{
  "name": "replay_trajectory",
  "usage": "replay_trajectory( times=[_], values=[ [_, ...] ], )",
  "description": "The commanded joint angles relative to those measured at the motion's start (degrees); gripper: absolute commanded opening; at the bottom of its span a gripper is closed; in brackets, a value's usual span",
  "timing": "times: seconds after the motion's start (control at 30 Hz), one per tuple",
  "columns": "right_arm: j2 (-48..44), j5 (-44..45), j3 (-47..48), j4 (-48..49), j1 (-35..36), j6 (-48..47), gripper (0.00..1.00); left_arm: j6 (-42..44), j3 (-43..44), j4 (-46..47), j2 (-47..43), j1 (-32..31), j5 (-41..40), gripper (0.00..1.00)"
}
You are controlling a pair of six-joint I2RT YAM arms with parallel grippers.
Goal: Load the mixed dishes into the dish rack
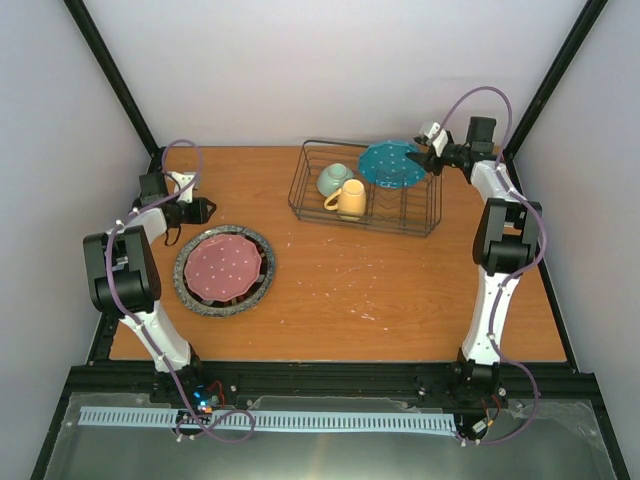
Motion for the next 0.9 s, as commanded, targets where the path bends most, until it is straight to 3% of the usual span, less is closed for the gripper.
replay_trajectory(
  times=[0.0, 0.3, 0.5, 0.63, 0.67, 0.7, 0.8, 0.87],
  values=[
    [-2.7, -0.3, -2.6, 4.9, 0.0, 3.1, 0.53, 0.7, 3.4, -1.6, -1.6, 0.3, 0.5, 0.40],
    [-4.9, -13.5, -6.2, 18.3, -0.2, 17.8, 0.66, 0.0, 5.1, -6.3, -3.6, 3.3, 2.6, 0.41],
    [-6.9, -18.2, -13.3, 37.0, -0.5, 30.7, 0.68, -2.1, 6.7, -13.5, -2.7, 8.0, 2.3, 0.42],
    [-5.4, -19.8, -16.3, 58.2, -1.6, 53.0, 0.64, -1.0, 7.4, -18.5, -0.8, 8.5, -1.4, 0.41],
    [-5.0, -18.2, -18.5, 72.9, -1.6, 64.3, 0.64, -0.9, 7.3, -19.2, -0.3, 8.6, -1.5, 0.41],
    [-5.0, -16.8, -22.2, 83.4, -1.6, 69.7, 0.64, -0.7, 7.2, -19.8, 0.1, 8.7, -1.5, 0.41],
    [-8.1, -14.1, -31.8, 88.5, 0.1, 72.7, 0.62, 0.1, 7.1, -21.8, 1.8, 8.7, -1.6, 0.39],
    [-11.9, -9.2, -39.2, 84.7, 3.2, 61.5, 0.61, 0.8, 7.4, -23.5, 2.7, 8.8, -0.6, 0.35]
  ],
)
